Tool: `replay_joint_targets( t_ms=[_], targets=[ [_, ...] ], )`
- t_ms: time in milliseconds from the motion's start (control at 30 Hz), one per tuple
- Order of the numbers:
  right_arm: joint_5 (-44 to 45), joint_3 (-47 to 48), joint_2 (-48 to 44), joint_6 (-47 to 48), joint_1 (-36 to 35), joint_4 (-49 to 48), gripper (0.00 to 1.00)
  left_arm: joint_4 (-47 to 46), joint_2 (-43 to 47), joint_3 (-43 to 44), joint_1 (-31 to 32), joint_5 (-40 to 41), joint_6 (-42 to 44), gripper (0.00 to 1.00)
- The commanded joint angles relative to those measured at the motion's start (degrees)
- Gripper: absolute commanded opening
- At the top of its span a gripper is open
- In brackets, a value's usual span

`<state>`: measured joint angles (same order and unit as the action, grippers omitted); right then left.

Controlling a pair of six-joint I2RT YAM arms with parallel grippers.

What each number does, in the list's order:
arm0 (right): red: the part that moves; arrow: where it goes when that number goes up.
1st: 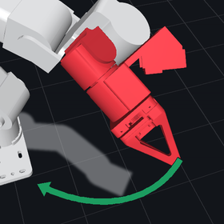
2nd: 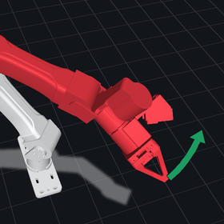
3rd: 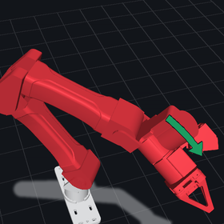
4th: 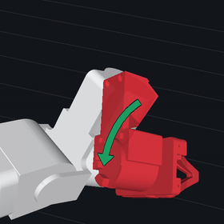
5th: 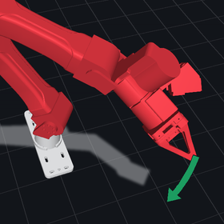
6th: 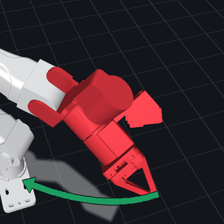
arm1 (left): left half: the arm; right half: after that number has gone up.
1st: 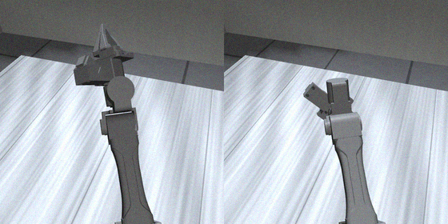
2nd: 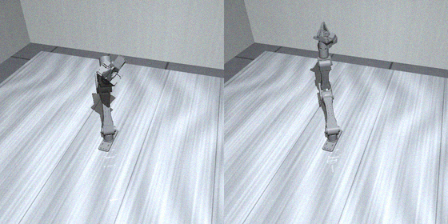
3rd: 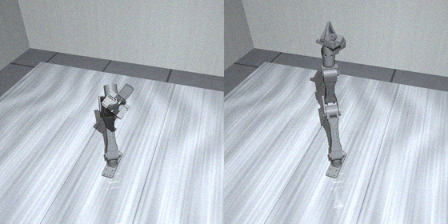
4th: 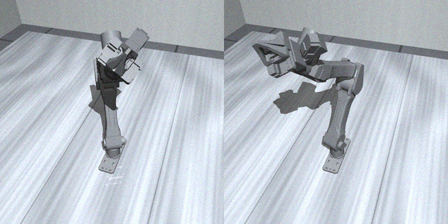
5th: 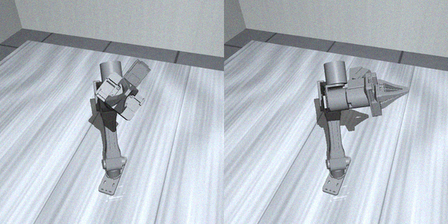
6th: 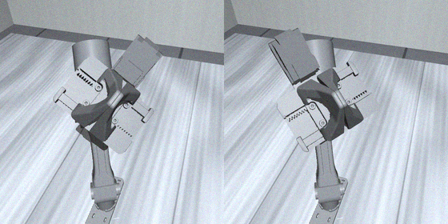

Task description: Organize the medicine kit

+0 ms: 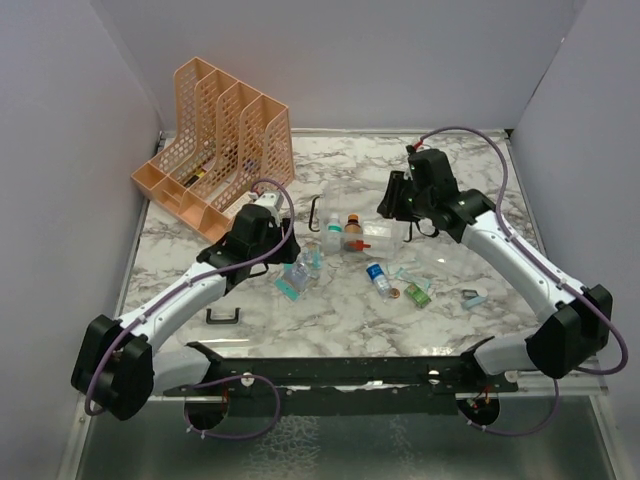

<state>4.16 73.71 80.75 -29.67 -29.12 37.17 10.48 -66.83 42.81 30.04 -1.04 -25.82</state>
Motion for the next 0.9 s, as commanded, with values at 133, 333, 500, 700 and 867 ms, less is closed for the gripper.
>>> replay_joint_targets(
  t_ms=[133, 333, 500, 700, 867],
  targets=[
    [-5.35, -5.98, -7.18, 0.08, 0.21, -8.78, 0.37, -4.7, -3.78, -4.73, 0.19, -1.29, -0.26, 0.51],
    [-5.64, -7.11, -7.96, -0.76, 0.2, -9.01, 0.37, -5.3, -10.18, -3.14, 0.2, -1.7, 3.0, 0.45],
    [-6.01, -7.73, -8.18, -1.26, 0.17, -9.46, 0.37, -1.35, -16.85, 1.39, 0.17, -4.54, 6.64, 0.39],
    [-6.22, -7.71, -7.95, -1.61, 0.2, -9.6, 0.37, 0.27, -19.79, 2.15, 0.14, -6.69, 8.63, 0.38],
    [-6.26, -7.65, -7.43, -2.12, 0.22, -9.79, 0.37, 0.99, -21.67, 2.12, 0.12, -7.55, 8.71, 0.36]
  ],
)
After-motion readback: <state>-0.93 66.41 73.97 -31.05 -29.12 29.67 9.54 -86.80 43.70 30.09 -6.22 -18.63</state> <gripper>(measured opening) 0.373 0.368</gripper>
